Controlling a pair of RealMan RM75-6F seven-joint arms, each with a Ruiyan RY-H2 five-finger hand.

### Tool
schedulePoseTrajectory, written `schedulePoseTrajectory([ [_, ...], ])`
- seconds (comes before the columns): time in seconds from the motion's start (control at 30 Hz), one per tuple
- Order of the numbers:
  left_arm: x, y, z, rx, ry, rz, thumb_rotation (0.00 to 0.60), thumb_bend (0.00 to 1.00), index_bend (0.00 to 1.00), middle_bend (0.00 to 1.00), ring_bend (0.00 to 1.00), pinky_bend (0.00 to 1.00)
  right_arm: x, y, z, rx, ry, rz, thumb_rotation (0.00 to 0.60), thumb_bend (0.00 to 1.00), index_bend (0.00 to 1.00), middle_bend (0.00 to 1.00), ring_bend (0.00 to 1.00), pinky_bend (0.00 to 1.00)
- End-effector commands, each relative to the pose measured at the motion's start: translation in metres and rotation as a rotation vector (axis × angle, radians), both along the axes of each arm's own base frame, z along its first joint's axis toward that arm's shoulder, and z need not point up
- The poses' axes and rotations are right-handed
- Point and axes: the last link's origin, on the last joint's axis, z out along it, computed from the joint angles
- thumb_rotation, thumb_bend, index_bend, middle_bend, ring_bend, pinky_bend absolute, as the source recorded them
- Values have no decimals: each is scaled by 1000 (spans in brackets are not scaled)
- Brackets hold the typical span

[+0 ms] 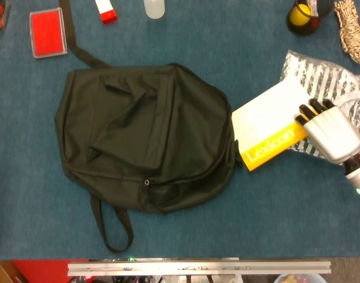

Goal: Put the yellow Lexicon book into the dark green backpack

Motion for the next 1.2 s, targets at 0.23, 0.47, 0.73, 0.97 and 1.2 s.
schedulePoseTrajectory([
  [0.23, -2, -1, 3, 13, -23, -3, 600, 205, 200, 269, 217, 244, 6, -10, -5, -27, 18, 15, 600, 521, 595, 487, 405, 610],
  [0.47, -1, 3, 4, 7, -8, -19, 600, 205, 200, 268, 218, 245, 12, -25, 6, -79, 32, 8, 600, 538, 647, 507, 431, 638],
  [0.73, 15, 29, -3, -64, 35, -114, 600, 205, 200, 268, 218, 244, 17, -37, 36, -210, 18, 18, 600, 544, 701, 569, 479, 641],
  [0.97, 44, 59, -24, -185, 60, -264, 600, 205, 220, 270, 218, 245, 12, -40, 65, -324, -5, 2, 600, 543, 710, 593, 501, 647],
  [1.2, 73, 81, -51, -306, 91, -381, 600, 205, 237, 274, 218, 245, 11, -43, 89, -401, -22, -6, 600, 543, 711, 597, 506, 649],
])
